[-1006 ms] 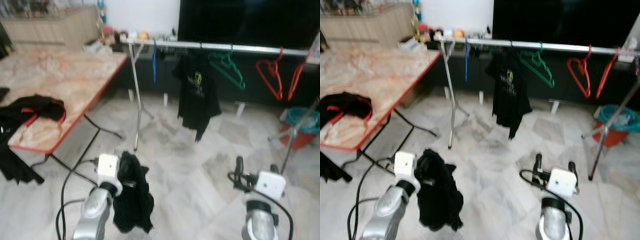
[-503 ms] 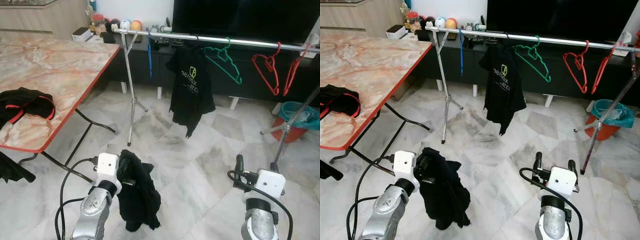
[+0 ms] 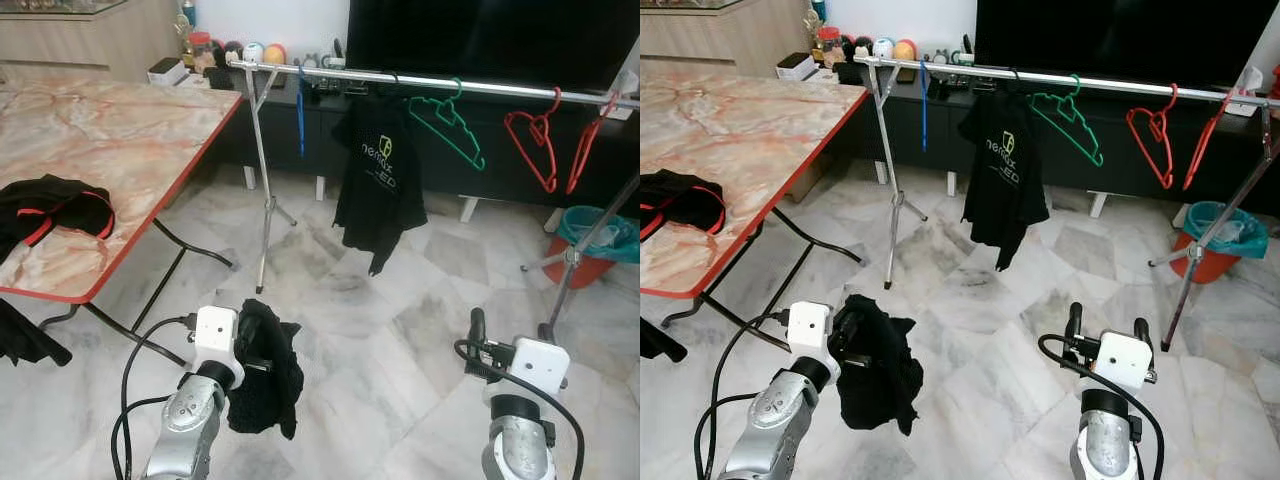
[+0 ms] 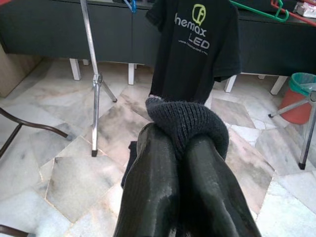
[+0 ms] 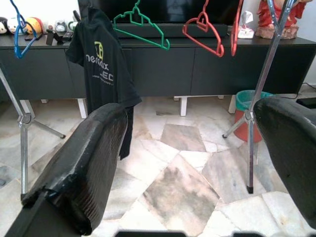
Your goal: Hang hanger
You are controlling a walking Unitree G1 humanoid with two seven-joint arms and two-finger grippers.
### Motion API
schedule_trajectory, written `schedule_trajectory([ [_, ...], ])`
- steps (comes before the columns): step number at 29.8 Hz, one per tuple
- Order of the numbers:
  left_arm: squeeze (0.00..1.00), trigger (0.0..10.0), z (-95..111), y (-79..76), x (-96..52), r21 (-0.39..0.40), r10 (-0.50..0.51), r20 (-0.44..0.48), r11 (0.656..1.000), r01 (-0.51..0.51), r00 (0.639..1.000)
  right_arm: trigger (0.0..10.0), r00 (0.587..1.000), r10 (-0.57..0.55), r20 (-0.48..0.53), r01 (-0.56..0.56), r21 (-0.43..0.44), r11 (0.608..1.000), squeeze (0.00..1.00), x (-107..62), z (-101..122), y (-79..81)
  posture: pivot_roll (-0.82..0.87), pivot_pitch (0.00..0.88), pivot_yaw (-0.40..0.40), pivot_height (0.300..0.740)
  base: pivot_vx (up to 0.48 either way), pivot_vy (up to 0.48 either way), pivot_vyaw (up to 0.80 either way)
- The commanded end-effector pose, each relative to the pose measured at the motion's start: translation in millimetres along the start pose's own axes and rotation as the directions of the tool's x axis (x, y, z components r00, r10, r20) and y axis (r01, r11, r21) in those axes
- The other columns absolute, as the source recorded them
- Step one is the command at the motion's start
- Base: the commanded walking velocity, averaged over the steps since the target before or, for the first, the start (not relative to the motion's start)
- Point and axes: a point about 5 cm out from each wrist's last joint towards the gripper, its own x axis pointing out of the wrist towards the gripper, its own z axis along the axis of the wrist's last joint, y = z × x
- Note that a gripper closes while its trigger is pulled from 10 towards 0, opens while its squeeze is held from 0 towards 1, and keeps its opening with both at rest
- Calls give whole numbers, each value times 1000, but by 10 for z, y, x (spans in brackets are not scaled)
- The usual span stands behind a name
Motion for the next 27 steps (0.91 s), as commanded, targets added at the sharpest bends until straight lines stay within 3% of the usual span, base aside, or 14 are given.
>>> schedule_trajectory([
  [1,0,10000,53,1,29,-2,3,17,1000,-3,1000,10000,1000,1,-7,-1,1,1000,0,-1,-13,-10,6,0,-7,740,0,0,0],
  [4,0,10000,50,-1,27,-1,0,15,1000,0,1000,10000,1000,2,-7,-2,2,1000,0,-3,-16,-7,5,0,-7,740,0,0,0],
  [27,0,10000,51,-11,20,12,-18,13,1000,17,1000,10000,1000,21,-18,-21,-7,1000,0,-12,-45,31,6,0,-1,740,0,351,0],
])
